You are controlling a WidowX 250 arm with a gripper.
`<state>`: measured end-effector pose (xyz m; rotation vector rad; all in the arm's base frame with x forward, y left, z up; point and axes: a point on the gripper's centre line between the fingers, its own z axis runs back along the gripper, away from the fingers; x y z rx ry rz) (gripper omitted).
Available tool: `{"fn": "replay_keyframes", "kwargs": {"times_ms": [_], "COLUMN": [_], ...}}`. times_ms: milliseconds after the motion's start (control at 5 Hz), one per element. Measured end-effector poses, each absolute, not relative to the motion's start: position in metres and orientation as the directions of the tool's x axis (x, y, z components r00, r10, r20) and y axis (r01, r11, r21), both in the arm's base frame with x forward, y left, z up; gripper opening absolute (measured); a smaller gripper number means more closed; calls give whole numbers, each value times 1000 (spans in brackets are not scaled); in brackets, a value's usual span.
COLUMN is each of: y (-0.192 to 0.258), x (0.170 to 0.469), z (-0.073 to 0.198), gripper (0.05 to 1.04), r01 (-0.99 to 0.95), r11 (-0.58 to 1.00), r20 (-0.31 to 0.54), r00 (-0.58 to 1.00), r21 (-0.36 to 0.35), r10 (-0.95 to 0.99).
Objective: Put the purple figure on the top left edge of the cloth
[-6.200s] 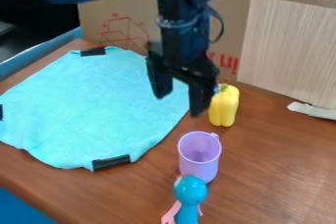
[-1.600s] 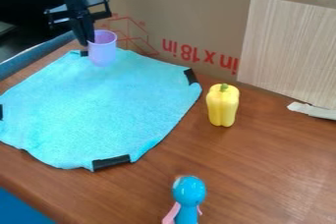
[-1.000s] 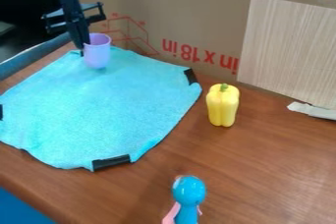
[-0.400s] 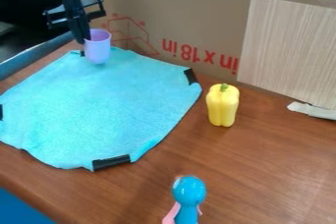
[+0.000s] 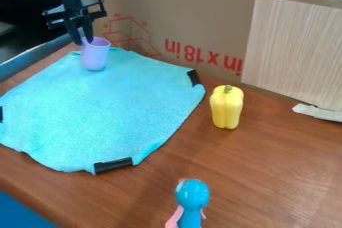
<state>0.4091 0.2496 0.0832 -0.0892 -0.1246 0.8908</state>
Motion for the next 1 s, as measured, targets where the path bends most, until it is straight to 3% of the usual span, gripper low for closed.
{"fn": "replay_keyframes", "kwargs": {"times_ms": [400, 800, 1000], "y": [244, 215, 191], "x": [408, 410, 406], "z": [83, 155, 195], "gripper": [954, 1001, 1001], "r01": [-743, -660, -611], "r11": [653, 713, 764], "r20": [59, 130, 154], "r00": [652, 706, 751], "r21": [-147, -236, -207], "r10": [756, 696, 642]}}
